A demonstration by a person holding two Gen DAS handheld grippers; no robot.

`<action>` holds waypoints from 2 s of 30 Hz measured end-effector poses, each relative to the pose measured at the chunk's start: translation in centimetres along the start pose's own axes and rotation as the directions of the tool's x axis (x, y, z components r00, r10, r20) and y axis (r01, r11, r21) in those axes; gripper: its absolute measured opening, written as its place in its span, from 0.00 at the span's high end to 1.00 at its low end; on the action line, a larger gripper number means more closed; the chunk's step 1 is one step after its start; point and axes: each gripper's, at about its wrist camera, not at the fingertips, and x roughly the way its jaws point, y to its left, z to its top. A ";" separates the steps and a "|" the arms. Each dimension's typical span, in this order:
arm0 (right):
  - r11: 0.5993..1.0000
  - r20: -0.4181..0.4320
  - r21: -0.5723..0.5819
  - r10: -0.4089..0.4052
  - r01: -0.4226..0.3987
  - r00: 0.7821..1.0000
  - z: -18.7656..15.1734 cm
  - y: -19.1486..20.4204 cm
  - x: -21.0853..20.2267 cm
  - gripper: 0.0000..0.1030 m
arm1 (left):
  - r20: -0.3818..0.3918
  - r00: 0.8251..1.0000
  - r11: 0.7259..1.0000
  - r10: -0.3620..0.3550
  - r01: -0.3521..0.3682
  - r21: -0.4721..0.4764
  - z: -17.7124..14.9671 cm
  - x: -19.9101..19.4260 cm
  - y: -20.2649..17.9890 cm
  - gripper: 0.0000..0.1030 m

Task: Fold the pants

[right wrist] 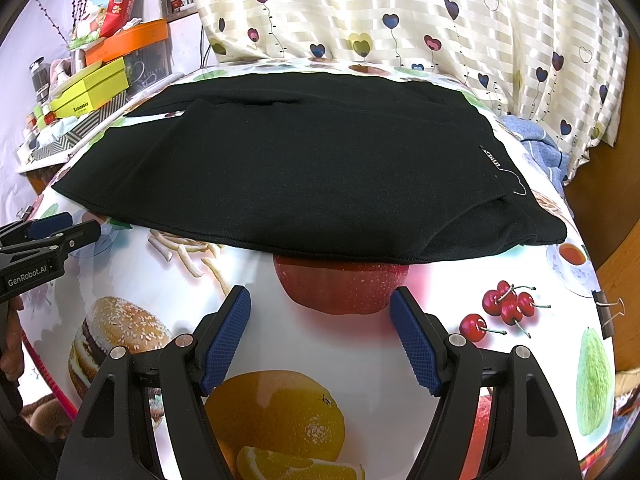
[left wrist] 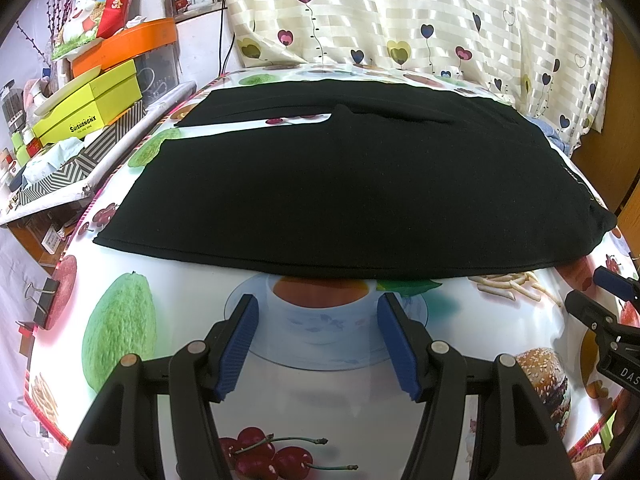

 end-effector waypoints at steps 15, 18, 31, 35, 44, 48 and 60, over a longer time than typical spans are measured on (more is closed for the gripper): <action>1.000 -0.003 0.000 0.000 0.000 1.000 0.3 0.0 0.1 0.30 | -0.001 1.000 1.000 -0.001 0.001 0.001 0.0 0.0 0.0 0.37; 1.000 -0.005 -0.001 0.000 0.000 1.000 0.3 0.1 0.2 0.30 | -0.003 1.000 1.000 0.001 -0.001 0.003 0.0 0.1 -0.2 0.37; 0.999 -0.025 -0.028 0.028 -0.029 0.999 -0.3 -0.3 0.0 0.30 | -0.022 1.000 1.000 -0.017 0.017 0.018 0.1 0.0 -0.4 0.38; 0.999 -0.030 -0.034 0.031 -0.032 0.999 -0.1 -0.3 0.0 0.30 | -0.029 0.999 0.999 -0.037 0.038 0.035 -0.1 -0.3 -0.8 0.38; 0.997 -0.032 -0.048 0.055 -0.056 0.998 0.1 0.1 -0.4 0.30 | -0.017 0.998 0.997 -0.059 0.060 0.055 0.4 -1.0 -1.4 0.38; 0.996 -0.018 -0.057 0.066 -0.067 0.998 0.4 0.3 -0.9 0.30 | -0.004 0.998 0.996 -0.065 0.065 0.058 1.1 -1.3 -1.4 0.38; 0.990 0.028 -0.094 0.112 -0.109 0.993 3.4 0.6 -1.3 0.30 | 0.033 0.996 0.994 -0.087 0.085 0.063 3.5 -1.3 -1.0 0.38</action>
